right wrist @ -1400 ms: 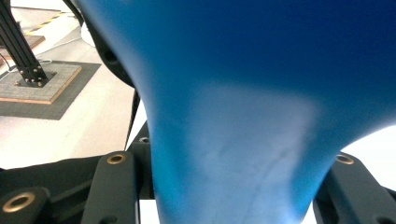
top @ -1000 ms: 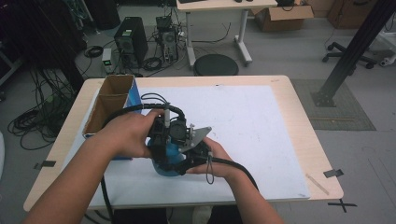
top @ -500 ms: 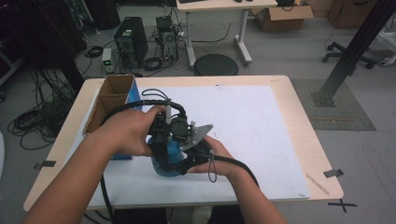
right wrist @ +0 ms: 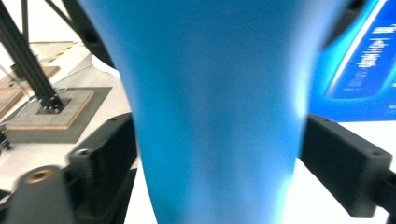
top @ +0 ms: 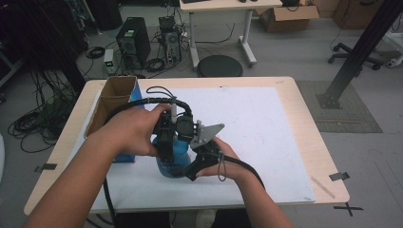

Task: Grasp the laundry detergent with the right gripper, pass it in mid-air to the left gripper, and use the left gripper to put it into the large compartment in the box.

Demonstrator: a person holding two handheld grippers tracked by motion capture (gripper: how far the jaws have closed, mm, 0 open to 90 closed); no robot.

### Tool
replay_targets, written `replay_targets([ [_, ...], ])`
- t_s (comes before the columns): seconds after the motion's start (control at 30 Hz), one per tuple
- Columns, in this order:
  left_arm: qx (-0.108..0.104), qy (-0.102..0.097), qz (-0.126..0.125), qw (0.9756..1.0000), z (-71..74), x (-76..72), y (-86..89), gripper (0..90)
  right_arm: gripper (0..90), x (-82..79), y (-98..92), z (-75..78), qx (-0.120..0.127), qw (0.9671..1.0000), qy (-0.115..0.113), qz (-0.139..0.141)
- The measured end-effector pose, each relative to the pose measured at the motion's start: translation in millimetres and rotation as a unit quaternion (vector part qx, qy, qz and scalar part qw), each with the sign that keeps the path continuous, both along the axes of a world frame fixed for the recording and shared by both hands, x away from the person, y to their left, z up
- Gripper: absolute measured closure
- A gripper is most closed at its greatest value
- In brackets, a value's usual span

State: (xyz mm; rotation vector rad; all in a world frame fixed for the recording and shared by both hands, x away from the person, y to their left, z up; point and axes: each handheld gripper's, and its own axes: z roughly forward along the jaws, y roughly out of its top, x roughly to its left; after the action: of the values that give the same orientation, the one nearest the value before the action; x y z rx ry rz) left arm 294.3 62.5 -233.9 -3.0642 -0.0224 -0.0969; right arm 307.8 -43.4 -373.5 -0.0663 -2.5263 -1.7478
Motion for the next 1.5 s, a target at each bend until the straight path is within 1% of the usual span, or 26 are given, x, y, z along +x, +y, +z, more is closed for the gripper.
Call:
replay_targets([
  [0.3, -0.001, 0.003, 0.008, 1.0000, 7.9, 1.8, 0.9, 39.3, 1.7, 3.4, -11.3, 4.3, 0.012, 0.9998, 0.003, -0.016],
  [0.4, -0.002, 0.006, 0.015, 0.9999, 11.4, 2.8, 1.2, 39.3, 0.4, 4.5, -17.1, 6.3, 0.015, 0.9997, 0.011, -0.013],
  [0.5, -0.005, 0.011, 0.040, 0.9991, 18.1, 6.4, 2.9, 39.2, 0.4, 6.2, -31.4, 12.0, 0.016, 0.9995, 0.011, -0.026],
  [0.53, -0.005, 0.011, 0.040, 0.9991, 18.1, 6.4, 2.9, 39.1, 0.4, 6.2, -31.4, 12.0, 0.016, 0.9995, 0.011, -0.026],
  [0.57, -0.002, 0.017, 0.058, 0.9982, 21.8, 9.5, 4.2, 39.1, 0.2, 6.2, -40.5, 16.4, 0.011, 0.9994, -0.006, -0.032],
  [0.6, -0.002, 0.017, 0.058, 0.9982, 21.8, 9.5, 4.2, 39.1, 0.2, 6.2, -40.5, 16.4, 0.011, 0.9994, -0.006, -0.032],
  [0.63, 0.002, 0.018, 0.066, 0.9976, 25.4, 12.6, 5.2, 39.1, 0.1, 5.9, -48.9, 20.3, 0.002, 0.9990, -0.022, -0.039],
  [0.73, 0.004, 0.020, 0.080, 0.9966, 29.1, 15.4, 6.9, 39.1, 0.1, 6.6, -61.3, 25.4, -0.008, 0.9984, -0.027, -0.049],
  [0.83, 0.005, 0.023, 0.110, 0.9937, 38.8, 23.3, 12.9, 39.1, 0.1, 8.3, -73.5, 30.1, -0.017, 0.9977, -0.027, -0.060],
  [0.87, 0.005, 0.023, 0.110, 0.9937, 38.8, 23.3, 12.9, 39.0, 0.1, 8.7, -77.2, 31.6, -0.022, 0.9974, -0.027, -0.062],
  [0.9, 0.006, 0.024, 0.119, 0.9926, 41.7, 25.7, 14.8, 39.0, 0.1, 8.7, -77.2, 31.6, -0.022, 0.9974, -0.027, -0.062],
  [0.97, 0.007, 0.020, 0.142, 0.9897, 47.4, 29.8, 19.2, 39.1, 0.1, 9.8, -87.6, 36.0, -0.037, 0.9964, -0.034, -0.069],
  [1.0, 0.008, 0.017, 0.165, 0.9861, 53.8, 34.6, 24.0, 39.0, 0.1, 10.1, -90.7, 37.2, -0.042, 0.9960, -0.034, -0.072],
  [1.03, 0.008, 0.017, 0.165, 0.9861, 53.8, 34.6, 24.0, 39.0, 0.1, 10.1, -90.7, 37.2, -0.042, 0.9960, -0.034, -0.072],
  [1.13, 0.009, 0.018, 0.202, 0.9791, 62.7, 42.2, 32.5, 39.0, 0.2, 11.5, -99.0, 40.0, -0.059, 0.9945, -0.036, -0.079],
  [1.17, 0.008, 0.017, 0.213, 0.9770, 65.4, 44.6, 35.5, 39.0, 0.3, 12.4, -103.9, 41.8, -0.072, 0.9930, -0.037, -0.086],
  [1.2, 0.007, 0.017, 0.223, 0.9746, 68.0, 47.2, 38.6, 39.0, 0.3, 12.4, -103.9, 41.8, -0.072, 0.9930, -0.037, -0.086],
  [1.23, 0.005, 0.018, 0.241, 0.9703, 73.0, 51.8, 45.0, 39.0, 0.3, 13.1, -108.4, 43.9, -0.081, 0.9919, -0.038, -0.090],
  [1.27, 0.005, 0.018, 0.241, 0.9703, 73.0, 51.8, 45.0, 39.0, 0.3, 13.1, -108.4, 43.9, -0.081, 0.9919, -0.038, -0.090],
  [1.3, 0.003, 0.019, 0.251, 0.9677, 75.2, 54.4, 48.5, 39.0, 0.4, 13.9, -112.7, 46.1, -0.087, 0.9910, -0.040, -0.093],
  [1.33, 0.002, 0.019, 0.263, 0.9647, 77.5, 56.5, 51.5, 39.0, 0.4, 13.9, -112.7, 46.1, -0.087, 0.9910, -0.040, -0.093],
  [1.37, 0.003, 0.018, 0.286, 0.9582, 83.0, 61.2, 57.7, 39.0, 0.5, 14.8, -116.3, 48.4, -0.092, 0.9902, -0.041, -0.097],
  [1.4, 0.003, 0.018, 0.286, 0.9582, 83.0, 61.2, 57.7, 39.0, 0.5, 15.3, -117.9, 49.6, -0.094, 0.9898, -0.041, -0.098],
  [1.43, 0.003, 0.016, 0.298, 0.9545, 85.7, 63.5, 60.9, 39.0, 0.5, 15.6, -119.3, 50.5, -0.097, 0.9895, -0.043, -0.099],
  [1.47, 0.003, 0.012, 0.323, 0.9463, 91.6, 67.9, 66.7, 39.0, 0.5, 15.8, -120.4, 51.4, -0.099, 0.9891, -0.043, -0.101],
  [1.5, 0.006, 0.012, 0.333, 0.9427, 95.2, 70.6, 69.9, 39.0, 0.6, 16.3, -121.6, 52.2, -0.101, 0.9888, -0.044, -0.101],
])
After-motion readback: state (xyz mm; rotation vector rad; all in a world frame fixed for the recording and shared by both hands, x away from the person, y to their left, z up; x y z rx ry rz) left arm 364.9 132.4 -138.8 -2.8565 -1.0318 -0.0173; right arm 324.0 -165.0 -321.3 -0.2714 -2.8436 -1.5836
